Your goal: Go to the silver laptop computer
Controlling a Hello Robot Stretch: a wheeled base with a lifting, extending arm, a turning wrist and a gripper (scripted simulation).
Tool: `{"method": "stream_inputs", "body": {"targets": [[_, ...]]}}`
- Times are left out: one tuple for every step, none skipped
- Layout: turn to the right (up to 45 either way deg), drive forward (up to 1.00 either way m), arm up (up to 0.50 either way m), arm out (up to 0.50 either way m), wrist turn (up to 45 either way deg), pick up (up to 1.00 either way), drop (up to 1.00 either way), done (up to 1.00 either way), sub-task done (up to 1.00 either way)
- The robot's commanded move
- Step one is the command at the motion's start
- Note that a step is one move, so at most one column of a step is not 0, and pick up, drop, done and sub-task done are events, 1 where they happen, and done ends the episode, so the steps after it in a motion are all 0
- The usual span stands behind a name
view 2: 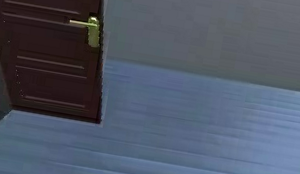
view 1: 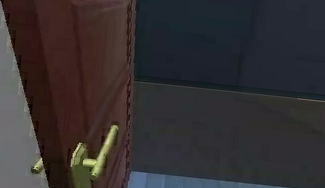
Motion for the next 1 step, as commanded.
{"method": "stream_inputs", "body": {"targets": [[45.0,0.00,0.00,0.00,0.0,0.00,0.00,0.00,0.00]]}}
